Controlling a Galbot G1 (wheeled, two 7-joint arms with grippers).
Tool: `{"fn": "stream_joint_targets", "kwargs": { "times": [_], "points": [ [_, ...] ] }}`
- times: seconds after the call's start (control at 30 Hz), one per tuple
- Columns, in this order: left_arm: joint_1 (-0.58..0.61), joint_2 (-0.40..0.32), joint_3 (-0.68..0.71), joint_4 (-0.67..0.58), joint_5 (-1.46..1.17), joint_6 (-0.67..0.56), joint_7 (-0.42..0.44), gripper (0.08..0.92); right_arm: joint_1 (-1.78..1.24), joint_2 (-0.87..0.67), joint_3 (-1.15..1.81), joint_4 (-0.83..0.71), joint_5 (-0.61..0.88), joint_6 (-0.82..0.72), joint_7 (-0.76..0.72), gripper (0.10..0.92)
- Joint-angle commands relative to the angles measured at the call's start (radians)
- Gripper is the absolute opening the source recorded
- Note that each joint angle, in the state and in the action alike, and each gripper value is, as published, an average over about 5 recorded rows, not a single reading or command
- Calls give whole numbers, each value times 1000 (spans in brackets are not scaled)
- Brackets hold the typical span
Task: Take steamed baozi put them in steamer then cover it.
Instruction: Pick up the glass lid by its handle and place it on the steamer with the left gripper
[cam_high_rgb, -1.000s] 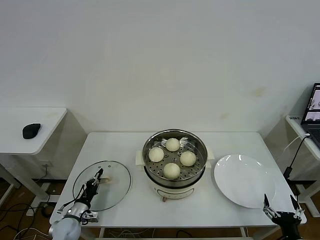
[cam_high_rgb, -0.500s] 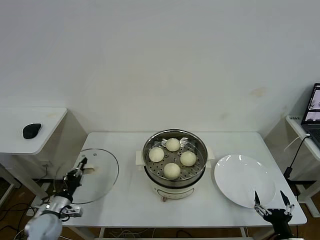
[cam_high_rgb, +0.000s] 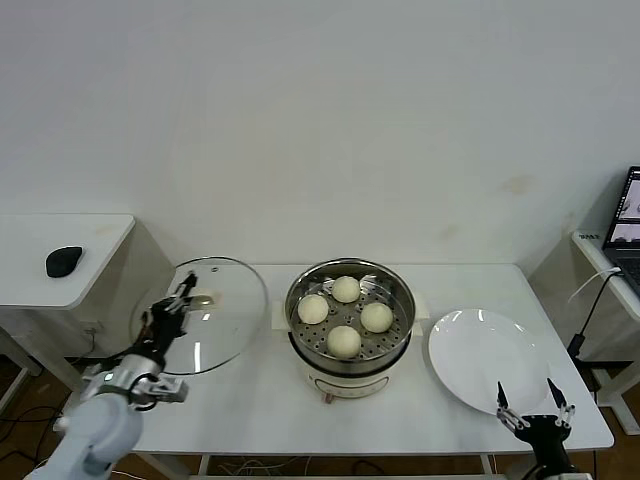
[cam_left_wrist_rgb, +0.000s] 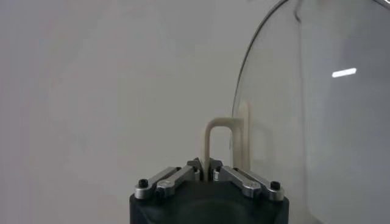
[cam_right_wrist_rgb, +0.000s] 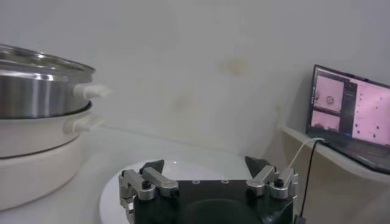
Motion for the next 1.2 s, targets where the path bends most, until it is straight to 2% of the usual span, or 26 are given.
{"fn": "stream_joint_targets", "kwargs": {
  "times": [0.03, 0.33, 0.63, 1.2],
  "points": [
    [-333, -62, 422, -55, 66, 288, 153, 142, 28, 34, -28, -29, -115, 10, 13, 823],
    [-419, -255, 519, 32, 324, 346, 297, 142, 46, 38, -48, -66, -156, 18, 18, 823],
    [-425, -428, 549, 95, 446, 345, 338, 142, 56, 37, -50, -92, -166, 24, 18, 823],
    [-431, -551, 603, 199, 506, 337, 345, 142, 51, 37, -58, -107, -171, 27, 19, 823]
  ]
}}
